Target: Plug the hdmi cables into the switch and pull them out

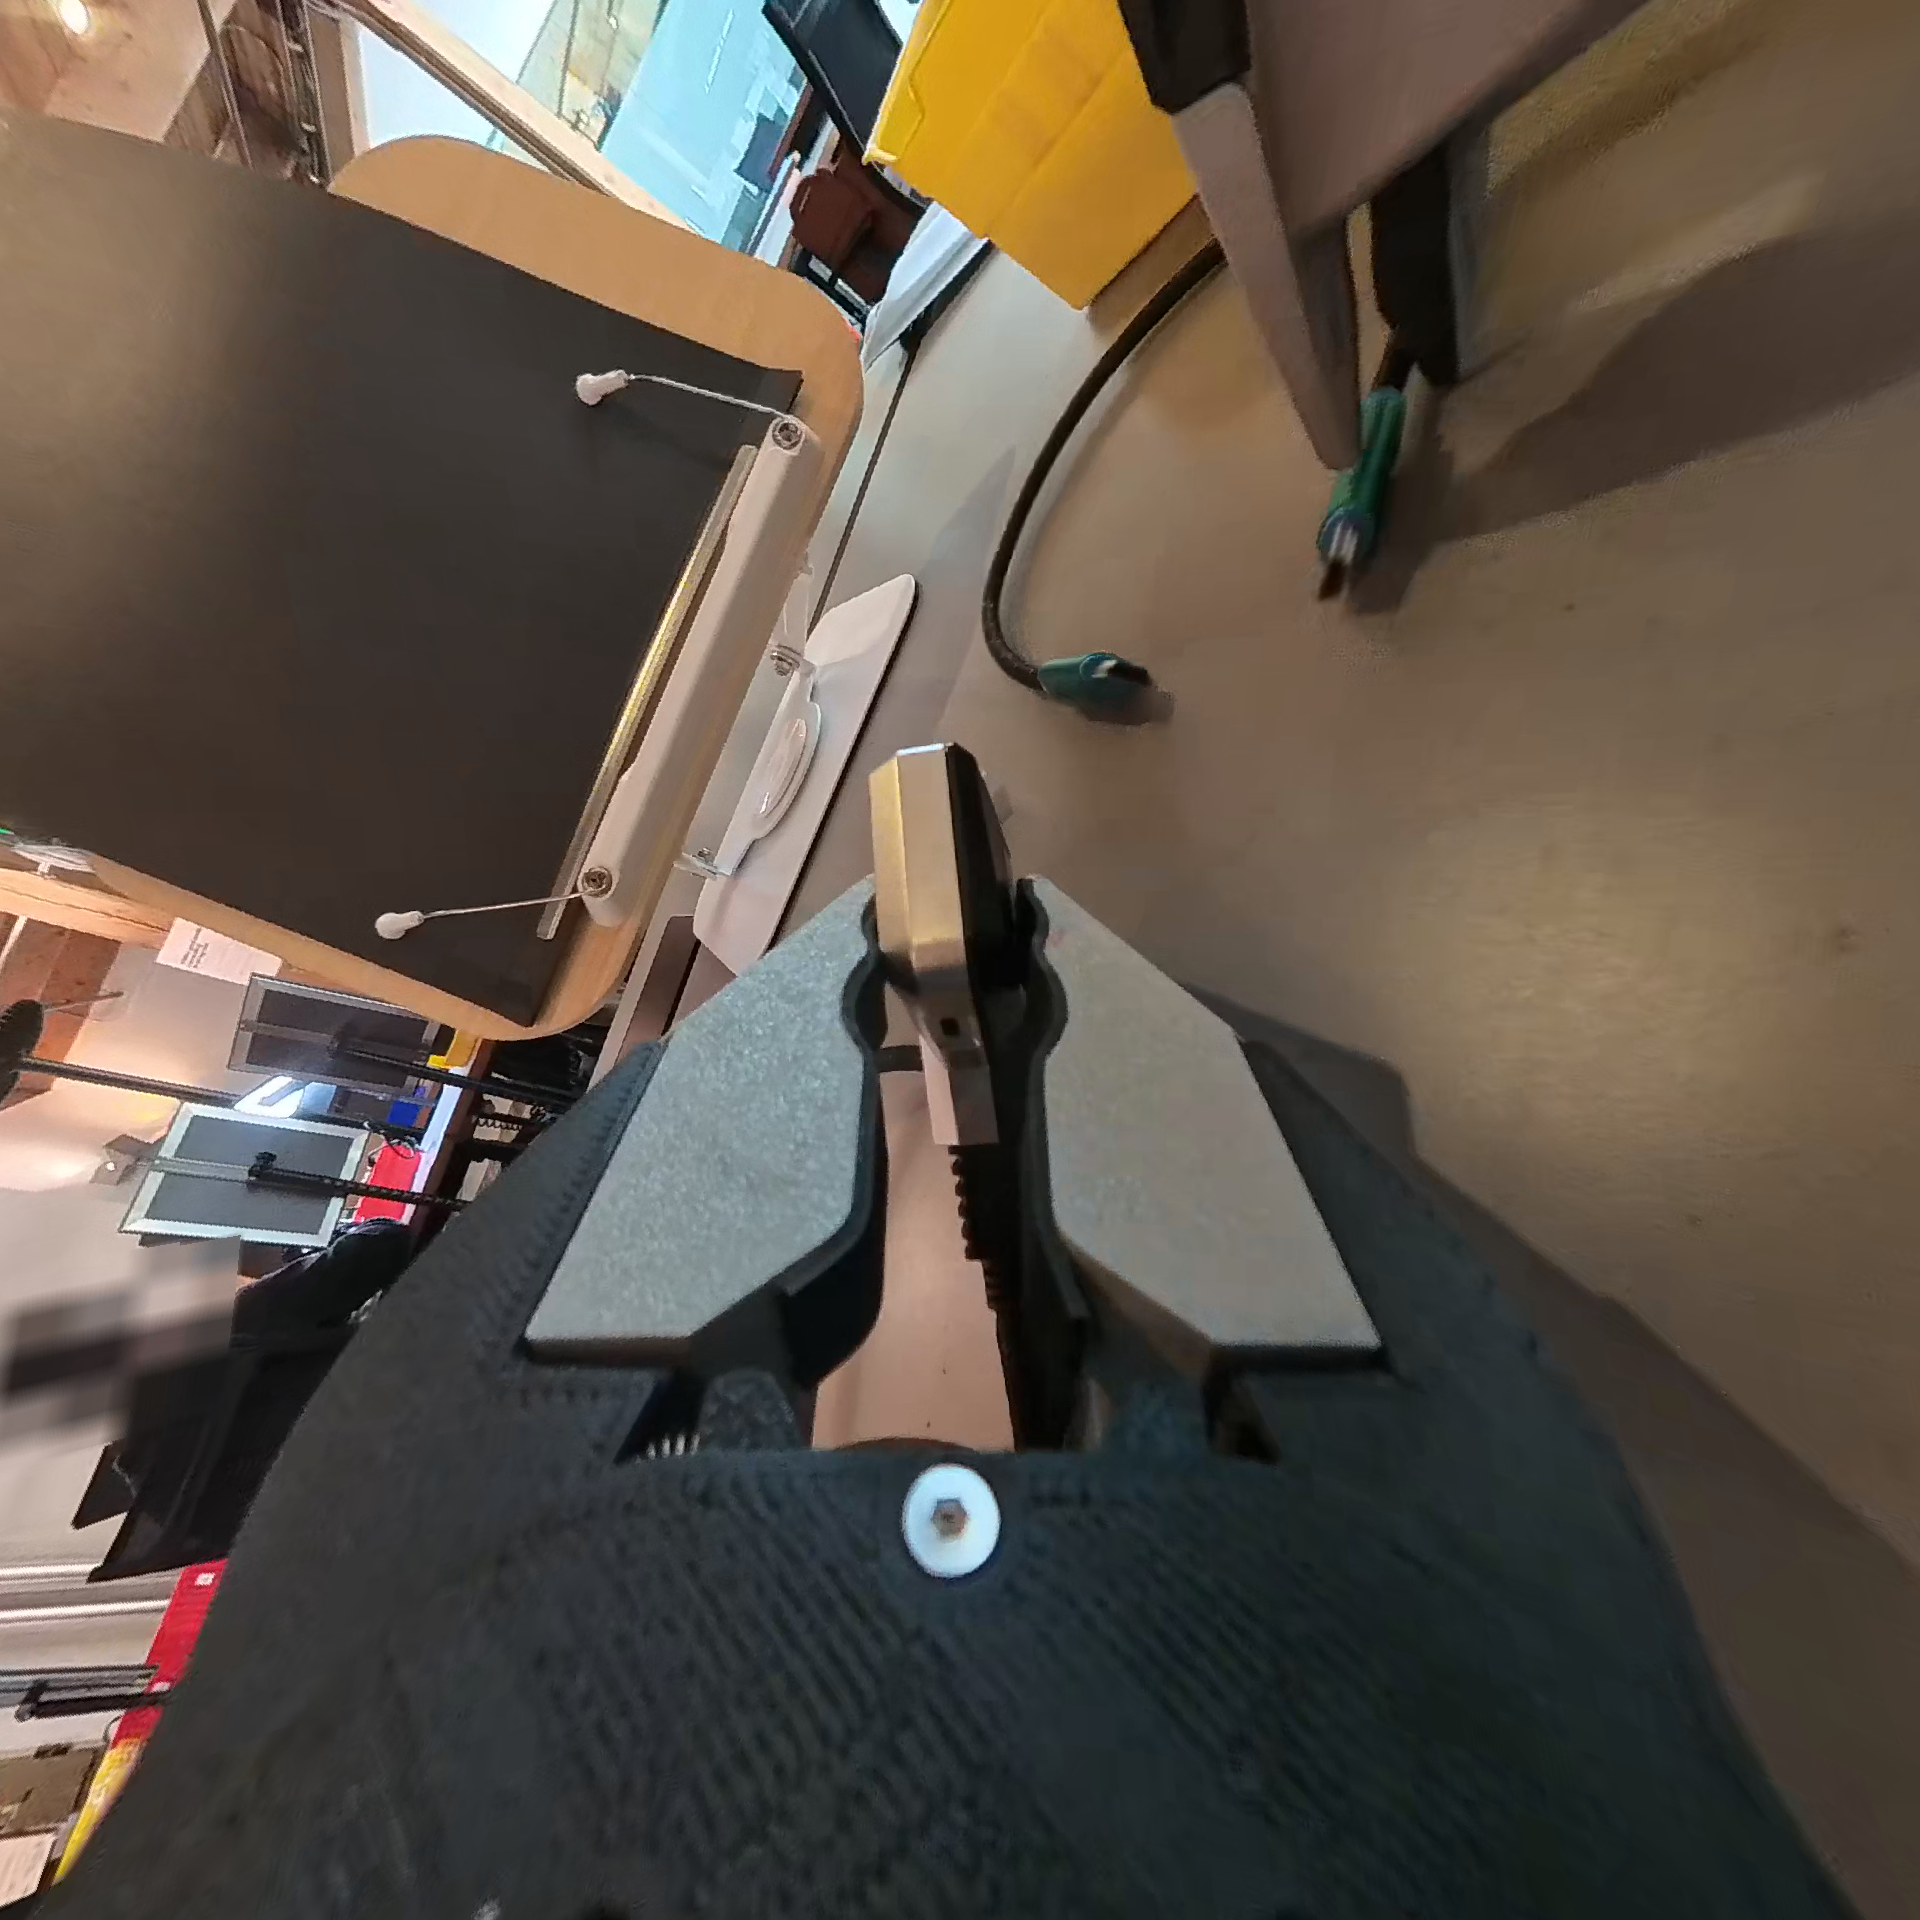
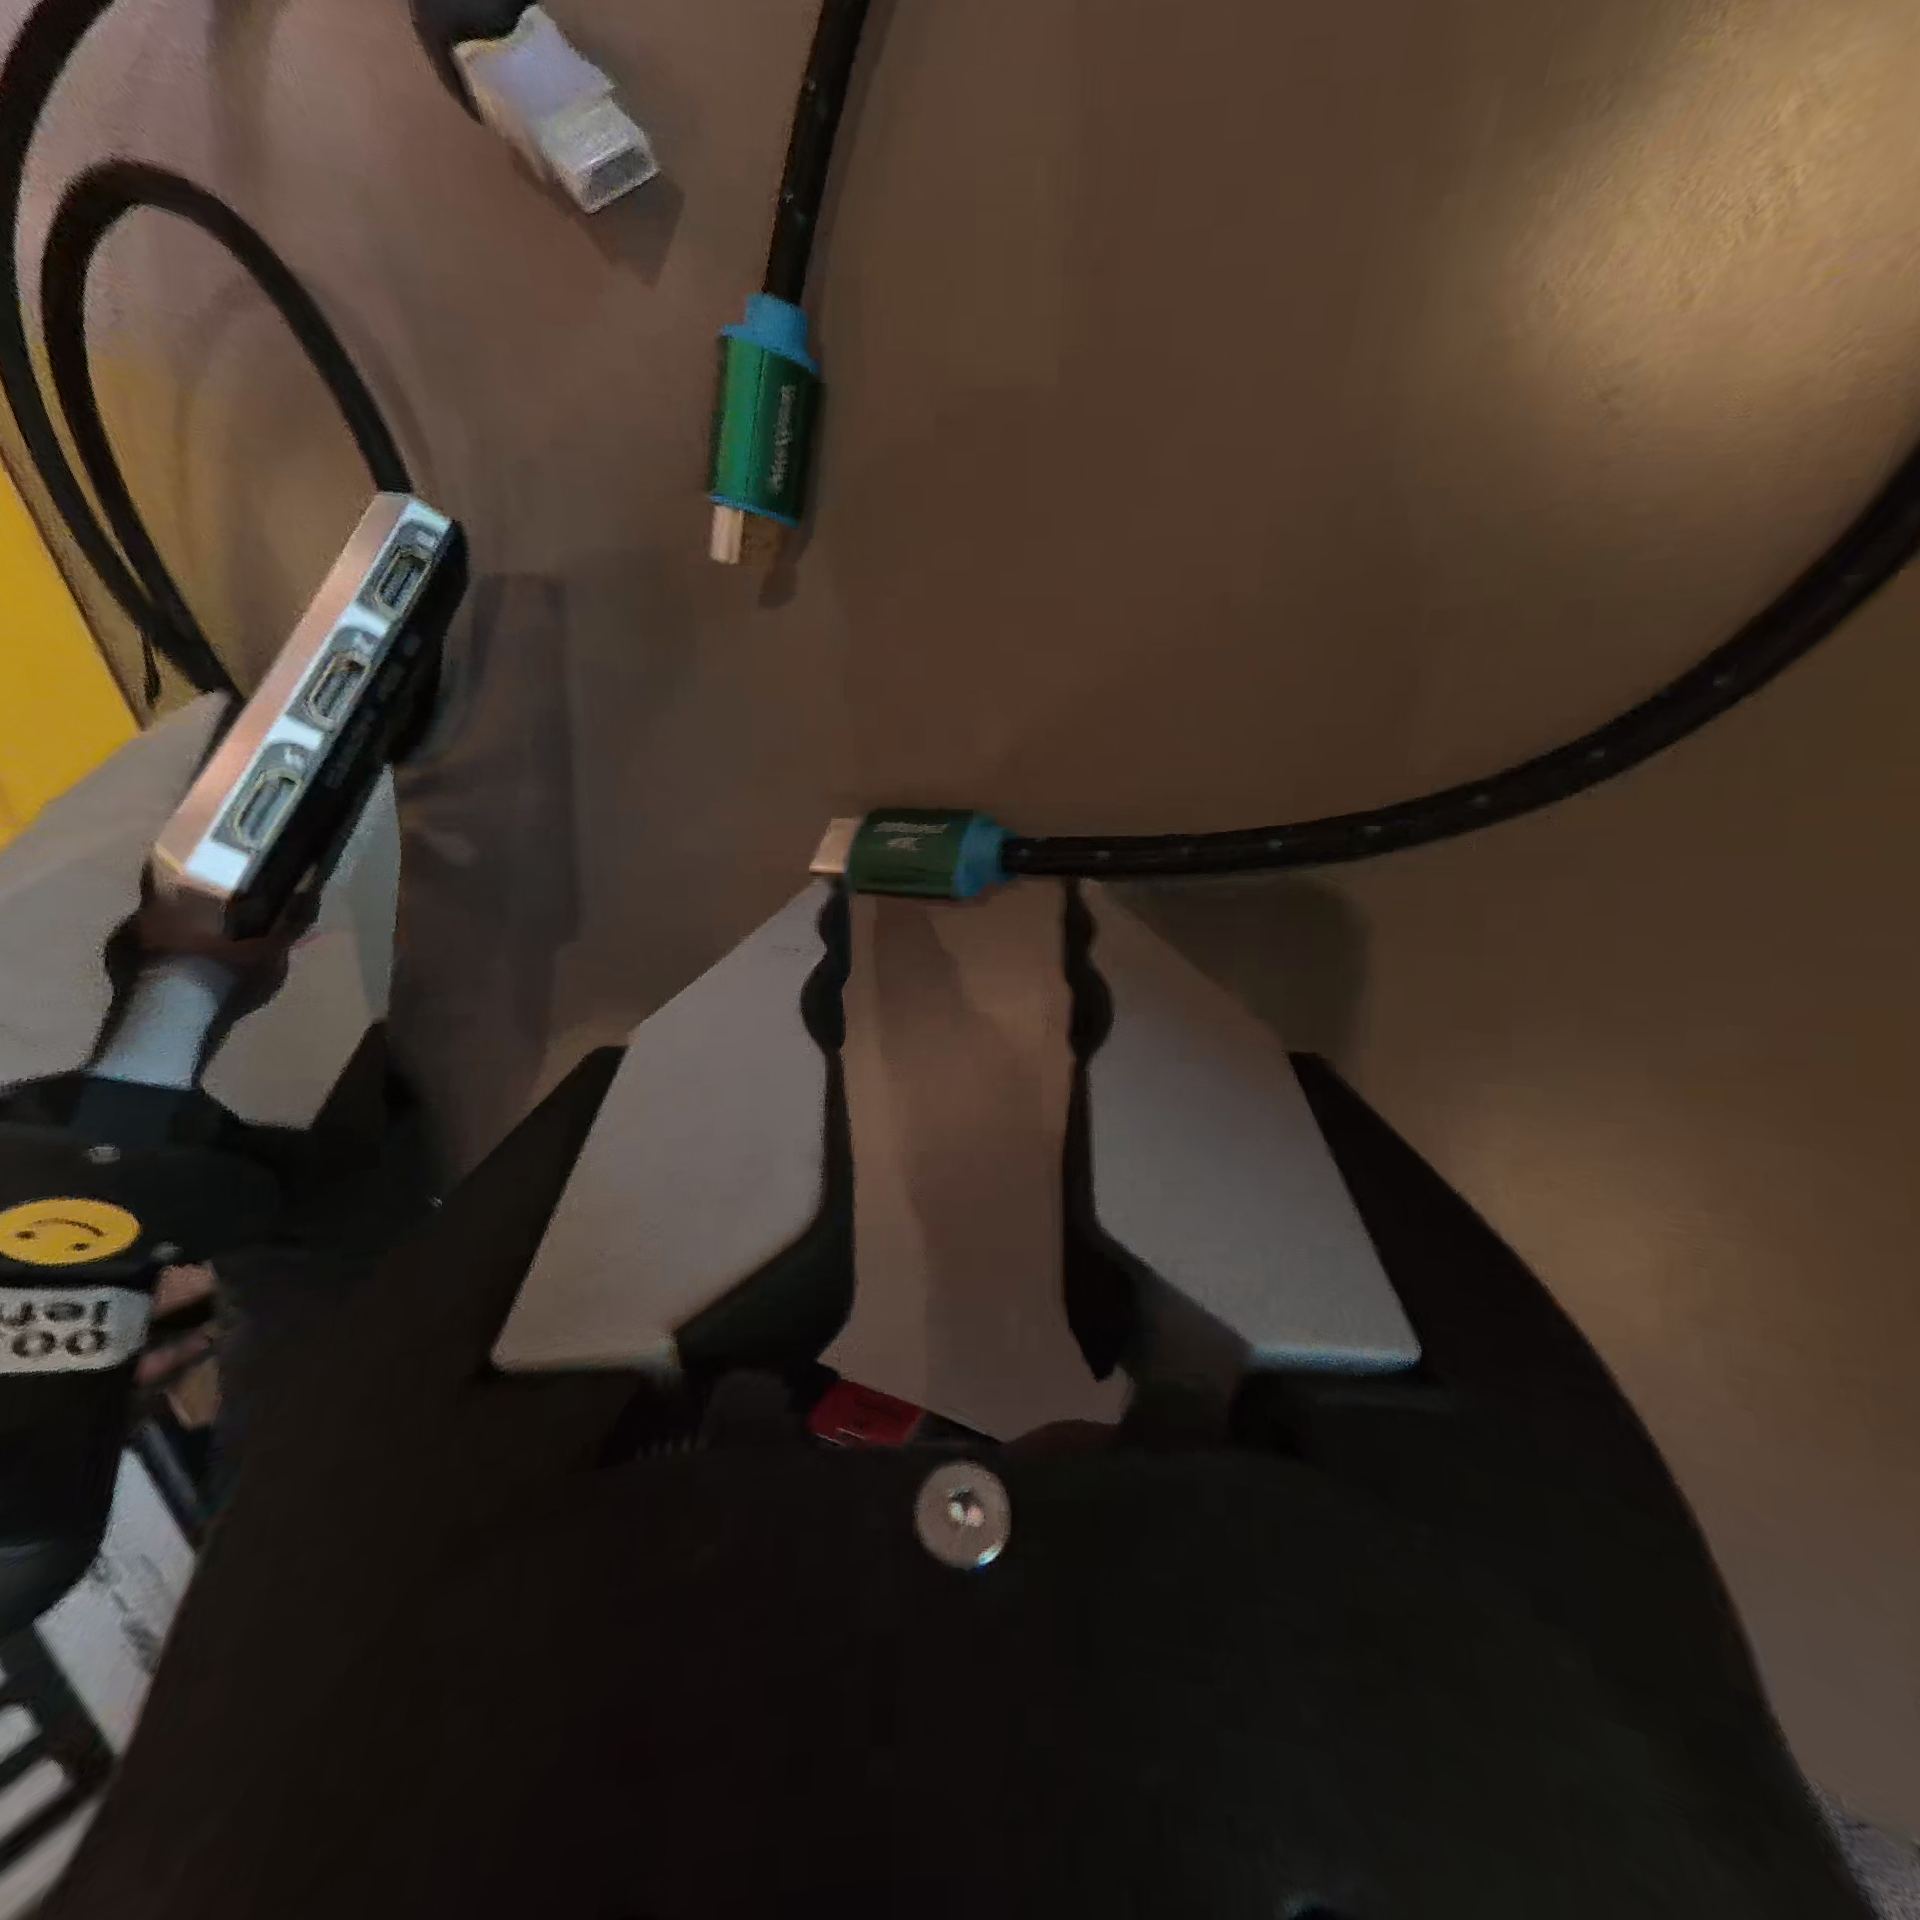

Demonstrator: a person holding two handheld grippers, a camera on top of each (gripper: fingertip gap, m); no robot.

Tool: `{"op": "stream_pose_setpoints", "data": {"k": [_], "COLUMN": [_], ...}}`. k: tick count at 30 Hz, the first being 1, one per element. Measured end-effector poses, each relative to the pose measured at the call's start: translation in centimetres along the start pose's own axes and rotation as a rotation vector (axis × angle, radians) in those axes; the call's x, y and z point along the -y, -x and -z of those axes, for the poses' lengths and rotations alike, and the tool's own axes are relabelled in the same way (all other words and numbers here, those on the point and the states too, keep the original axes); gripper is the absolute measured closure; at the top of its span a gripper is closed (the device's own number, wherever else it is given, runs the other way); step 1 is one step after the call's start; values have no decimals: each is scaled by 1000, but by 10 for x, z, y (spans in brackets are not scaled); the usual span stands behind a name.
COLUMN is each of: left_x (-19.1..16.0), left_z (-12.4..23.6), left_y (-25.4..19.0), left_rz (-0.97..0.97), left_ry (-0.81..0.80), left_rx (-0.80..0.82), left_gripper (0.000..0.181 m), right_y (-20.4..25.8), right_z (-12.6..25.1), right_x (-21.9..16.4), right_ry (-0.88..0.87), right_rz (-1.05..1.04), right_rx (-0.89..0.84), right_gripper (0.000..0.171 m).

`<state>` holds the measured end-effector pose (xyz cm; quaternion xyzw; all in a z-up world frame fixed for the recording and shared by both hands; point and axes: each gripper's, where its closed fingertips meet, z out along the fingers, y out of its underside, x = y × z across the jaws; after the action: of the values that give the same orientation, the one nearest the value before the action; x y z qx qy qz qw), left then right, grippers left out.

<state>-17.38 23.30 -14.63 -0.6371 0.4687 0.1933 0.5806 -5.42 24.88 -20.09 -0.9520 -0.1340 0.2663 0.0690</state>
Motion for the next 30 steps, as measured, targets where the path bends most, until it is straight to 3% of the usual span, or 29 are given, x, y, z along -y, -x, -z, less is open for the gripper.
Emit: {"op": "stream_pose_setpoints", "data": {"k": [1,2,8,17,18,21,25,28,30], "left_x": [0,0,-1,-9,-10,-11,-11,-9,-2], "left_z": [0,0,0,-2,-2,-3,-4,-4,-2], "left_y": [0,1,-1,-1,-1,-4,-4,-5,-6], "left_rz": [1,3,39,89,86,74,71,120,265], "left_ry": [1,1,-2,14,17,25,23,14,-18], "left_rx": [1,1,-21,-49,-49,-58,-65,-80,-134], "left_gripper": [160,160,161,162,162,162,162,162,163], "right_y": [2,6,20,32,32,34,47,69,85], "right_z": [2,5,16,-26,-32,-43,-45,-28,-10], "right_x": [1,1,29,83,83,89,87,89,87], "right_ry": [5,9,-54,-46,-19,-10,-54,-231,-357], "right_rz": [44,92,358,379,374,396,476,556,607], "right_rx": [-5,1,-89,-137,-136,-115,-17,140,276], "right_gripper": [116,112,115,115,117,153,158,158,159]}}
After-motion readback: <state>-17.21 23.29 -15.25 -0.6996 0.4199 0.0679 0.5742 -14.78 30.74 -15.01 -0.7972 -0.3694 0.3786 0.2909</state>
